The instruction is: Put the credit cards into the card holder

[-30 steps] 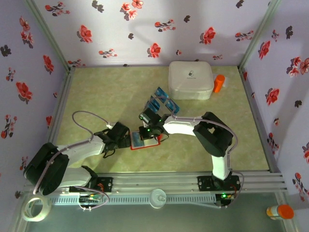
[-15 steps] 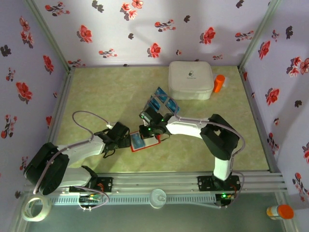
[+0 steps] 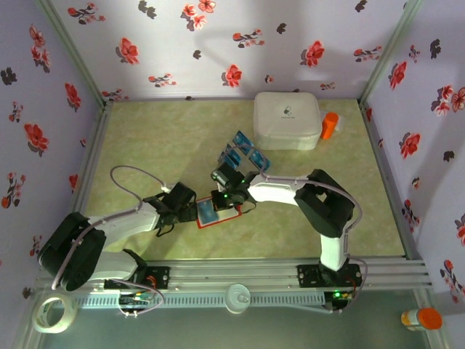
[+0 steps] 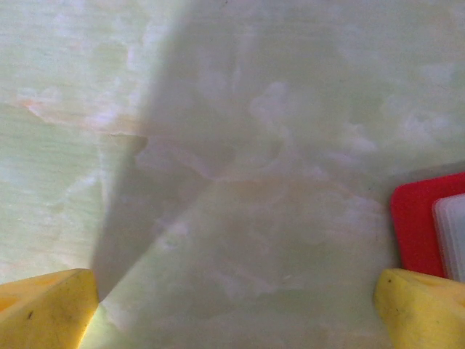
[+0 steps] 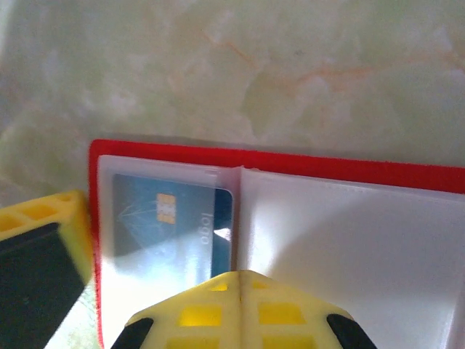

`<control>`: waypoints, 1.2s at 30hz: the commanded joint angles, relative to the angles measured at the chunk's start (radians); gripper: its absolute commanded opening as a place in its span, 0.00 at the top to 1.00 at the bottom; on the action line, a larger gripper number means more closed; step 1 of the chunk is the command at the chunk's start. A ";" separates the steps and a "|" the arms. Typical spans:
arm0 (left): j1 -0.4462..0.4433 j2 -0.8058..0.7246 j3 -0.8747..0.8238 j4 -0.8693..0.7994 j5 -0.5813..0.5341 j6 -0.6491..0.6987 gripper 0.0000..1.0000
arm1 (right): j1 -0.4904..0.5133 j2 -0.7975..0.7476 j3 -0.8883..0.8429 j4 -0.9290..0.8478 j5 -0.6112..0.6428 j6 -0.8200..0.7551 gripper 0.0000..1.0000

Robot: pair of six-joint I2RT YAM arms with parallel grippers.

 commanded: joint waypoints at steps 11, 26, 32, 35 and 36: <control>-0.003 0.065 -0.023 0.124 0.059 0.006 0.00 | 0.020 0.050 0.029 0.006 -0.057 -0.001 1.00; -0.007 0.080 -0.010 0.130 0.061 0.013 0.00 | 0.052 0.030 0.022 0.037 -0.067 0.042 1.00; -0.007 0.061 -0.002 0.113 0.055 0.028 0.00 | 0.063 -0.002 -0.049 0.107 -0.064 0.102 0.99; -0.004 0.042 0.000 0.100 0.048 0.038 0.00 | 0.065 -0.020 -0.083 0.135 -0.052 0.128 0.97; -0.001 0.035 0.002 0.092 0.047 0.041 0.00 | 0.065 -0.030 -0.088 0.134 -0.041 0.131 0.97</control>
